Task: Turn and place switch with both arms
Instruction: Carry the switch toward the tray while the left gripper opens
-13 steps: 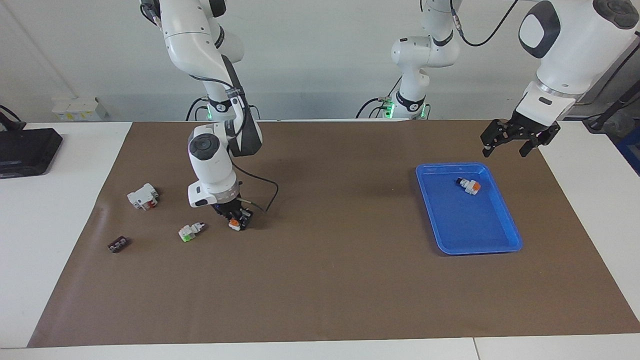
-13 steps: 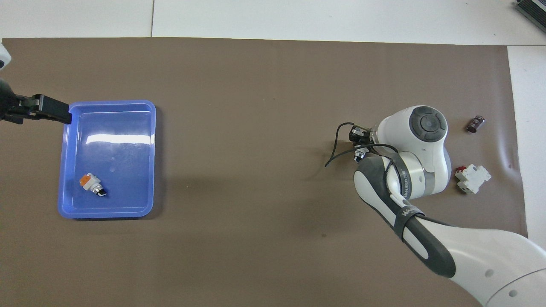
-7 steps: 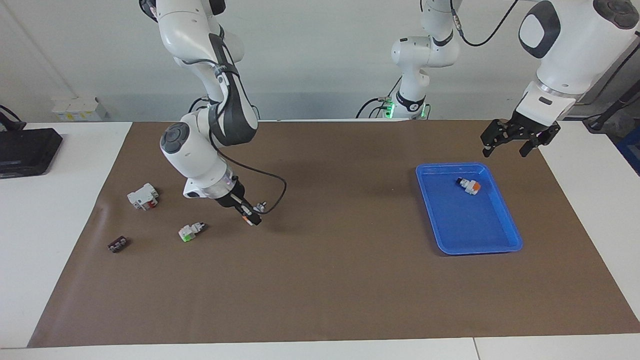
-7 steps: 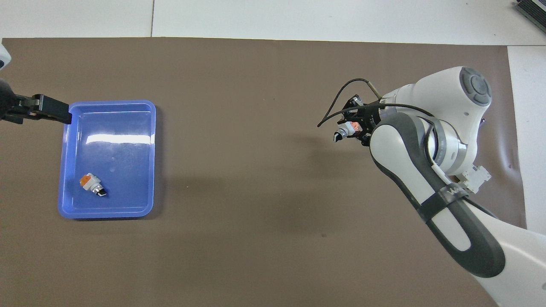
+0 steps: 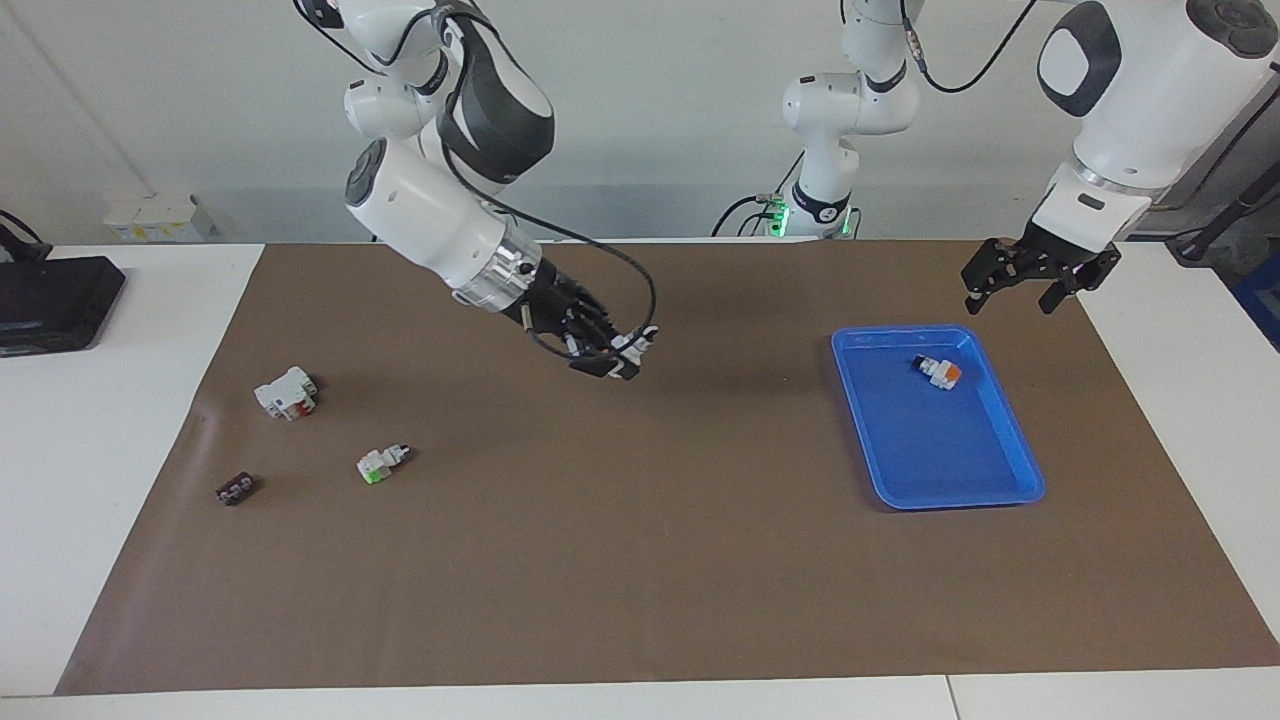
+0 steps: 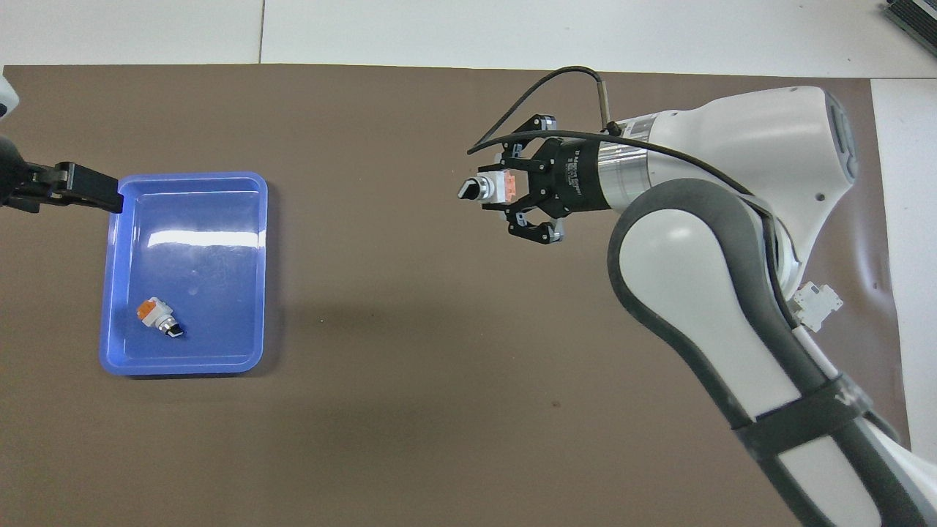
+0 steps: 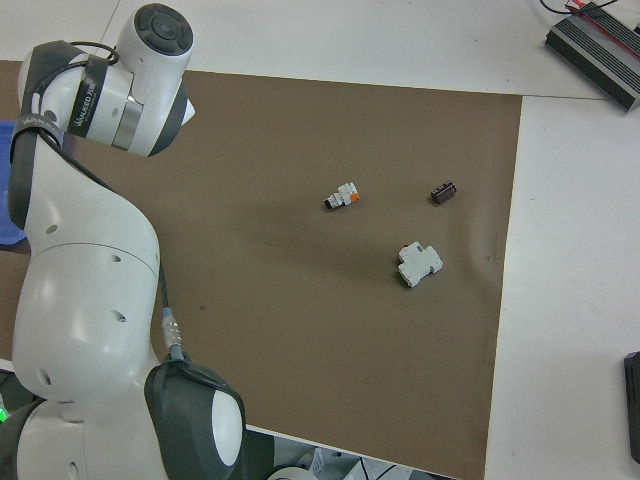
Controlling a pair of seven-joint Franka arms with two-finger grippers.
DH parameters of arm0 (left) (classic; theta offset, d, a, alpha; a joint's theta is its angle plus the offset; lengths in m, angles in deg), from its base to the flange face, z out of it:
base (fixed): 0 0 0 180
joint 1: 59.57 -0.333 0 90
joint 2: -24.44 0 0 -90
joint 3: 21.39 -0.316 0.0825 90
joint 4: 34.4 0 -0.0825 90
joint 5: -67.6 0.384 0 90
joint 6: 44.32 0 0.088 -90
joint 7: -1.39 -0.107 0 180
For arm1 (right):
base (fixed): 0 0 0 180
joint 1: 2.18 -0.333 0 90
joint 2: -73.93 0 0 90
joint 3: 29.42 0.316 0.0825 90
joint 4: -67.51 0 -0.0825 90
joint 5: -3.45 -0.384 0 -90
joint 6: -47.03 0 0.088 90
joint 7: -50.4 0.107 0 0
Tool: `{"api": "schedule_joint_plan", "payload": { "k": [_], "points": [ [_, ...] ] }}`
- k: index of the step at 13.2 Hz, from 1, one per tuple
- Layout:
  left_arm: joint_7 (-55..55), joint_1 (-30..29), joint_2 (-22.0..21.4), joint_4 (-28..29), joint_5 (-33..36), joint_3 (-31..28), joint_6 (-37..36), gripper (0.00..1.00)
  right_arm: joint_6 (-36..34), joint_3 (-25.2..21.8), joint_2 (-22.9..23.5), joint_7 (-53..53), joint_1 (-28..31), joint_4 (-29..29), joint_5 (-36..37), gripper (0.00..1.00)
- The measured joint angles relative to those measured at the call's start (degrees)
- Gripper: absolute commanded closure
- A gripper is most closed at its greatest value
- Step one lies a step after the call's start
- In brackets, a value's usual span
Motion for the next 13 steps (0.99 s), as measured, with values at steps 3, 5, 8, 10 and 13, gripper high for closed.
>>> {"api": "schedule_joint_plan", "payload": {
  "k": [3,5,8,10,13],
  "points": [
    [0.00,0.02,-0.72,0.00,0.00,0.12,-1.72,0.00,10.35,2.86,0.25,6.54,-4.47,0.13,-7.12,1.00],
    [0.00,0.09,-1.24,0.03,0.00,0.34,-1.96,0.00,15.10,2.99,0.39,11.08,-8.77,0.16,-7.63,1.00],
    [0.00,0.20,-1.86,0.05,0.00,0.79,-2.90,0.00,18.55,3.03,0.45,12.39,-12.71,0.16,-7.66,1.00],
    [0.00,0.88,-2.63,0.05,-0.43,1.21,-5.00,0.00,19.23,3.00,0.50,12.39,-13.65,0.16,-7.66,1.00],
    [1.87,1.37,-3.07,0.07,-8.00,1.21,-6.05,0.00,21.91,3.00,1.11,12.39,-15.07,0.16,-7.66,1.00]
  ]
}}
